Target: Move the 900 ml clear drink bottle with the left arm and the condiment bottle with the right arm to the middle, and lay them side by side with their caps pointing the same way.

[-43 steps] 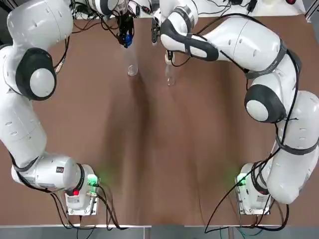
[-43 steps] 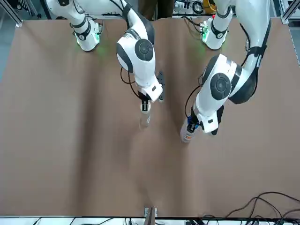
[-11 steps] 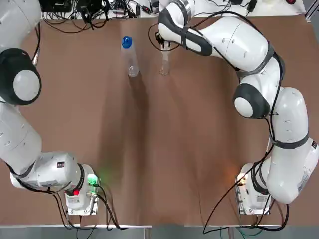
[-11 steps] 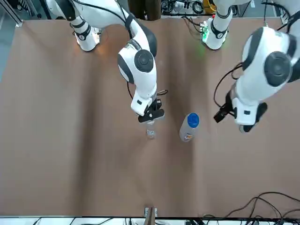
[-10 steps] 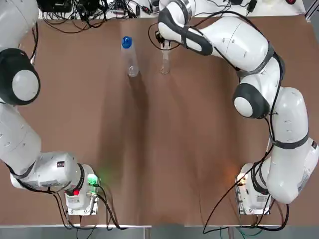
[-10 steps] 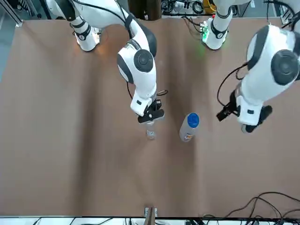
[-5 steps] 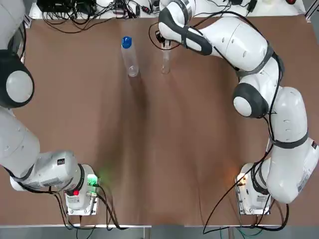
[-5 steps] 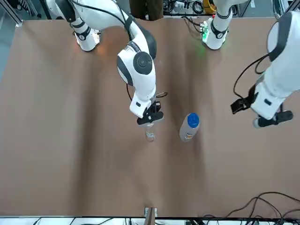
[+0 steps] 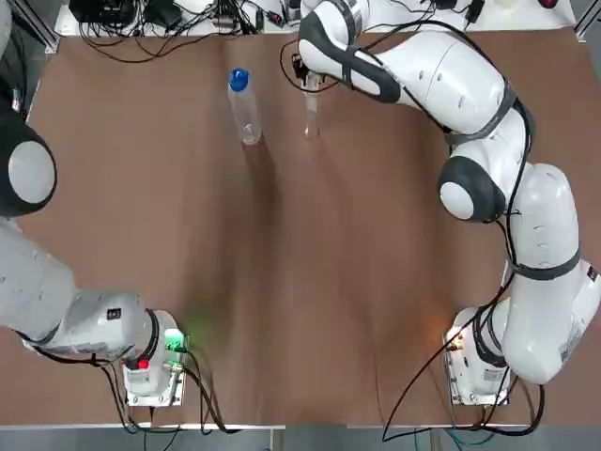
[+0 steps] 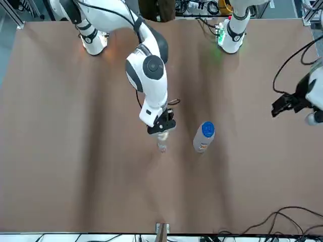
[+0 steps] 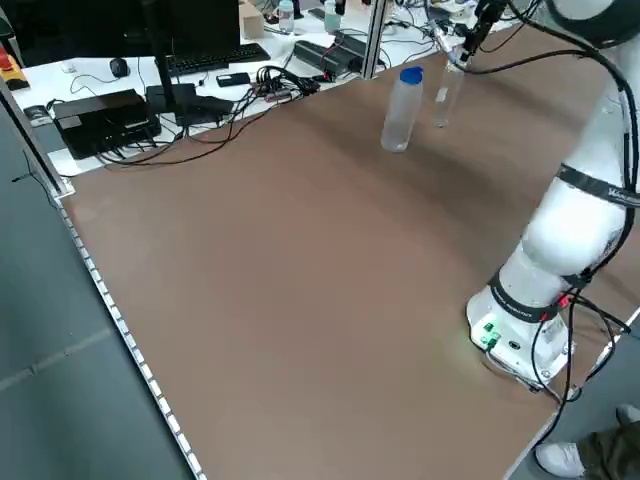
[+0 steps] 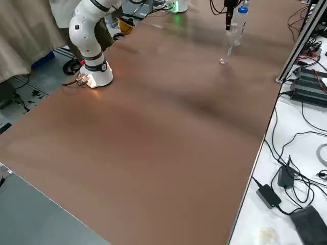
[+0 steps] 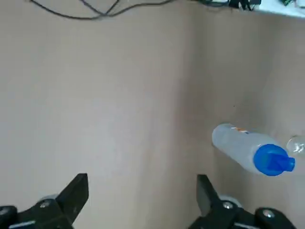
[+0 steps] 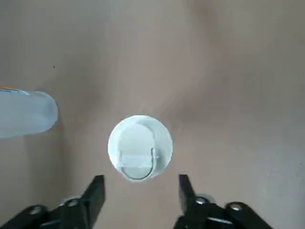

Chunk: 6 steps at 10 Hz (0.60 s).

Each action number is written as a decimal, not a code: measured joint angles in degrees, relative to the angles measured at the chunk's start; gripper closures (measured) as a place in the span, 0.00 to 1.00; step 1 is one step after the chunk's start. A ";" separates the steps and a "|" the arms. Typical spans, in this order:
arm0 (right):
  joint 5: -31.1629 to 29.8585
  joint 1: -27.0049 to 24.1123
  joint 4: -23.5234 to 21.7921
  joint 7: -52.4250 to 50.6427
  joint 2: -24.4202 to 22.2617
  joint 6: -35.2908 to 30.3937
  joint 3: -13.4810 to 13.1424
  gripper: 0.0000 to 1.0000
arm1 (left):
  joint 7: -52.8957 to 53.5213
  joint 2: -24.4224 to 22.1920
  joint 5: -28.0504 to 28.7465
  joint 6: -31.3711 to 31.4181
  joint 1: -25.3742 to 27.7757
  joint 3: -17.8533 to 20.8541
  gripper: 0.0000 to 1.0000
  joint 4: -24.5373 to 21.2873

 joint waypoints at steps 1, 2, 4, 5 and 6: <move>0.00 0.00 0.05 0.00 0.00 0.01 0.00 0.08 | 0.00 -2.43 -0.15 1.86 -1.14 1.14 0.00 -2.98; 0.00 0.00 0.07 -0.01 0.00 0.01 0.00 0.01 | 0.32 -4.69 -0.16 3.13 -1.33 1.15 0.00 -6.14; 0.00 0.00 0.09 -0.01 0.00 0.01 0.00 0.01 | 2.49 -6.74 -0.17 3.33 -1.40 1.15 0.00 -9.02; 0.00 -0.01 0.16 -0.01 0.00 0.01 0.00 0.01 | 3.02 -6.80 -0.17 3.33 -1.40 1.15 0.00 -9.40; 0.00 -0.09 0.44 -0.01 -0.01 0.01 -0.01 0.01 | 3.29 -6.70 -0.17 3.33 -1.42 1.15 0.00 -9.66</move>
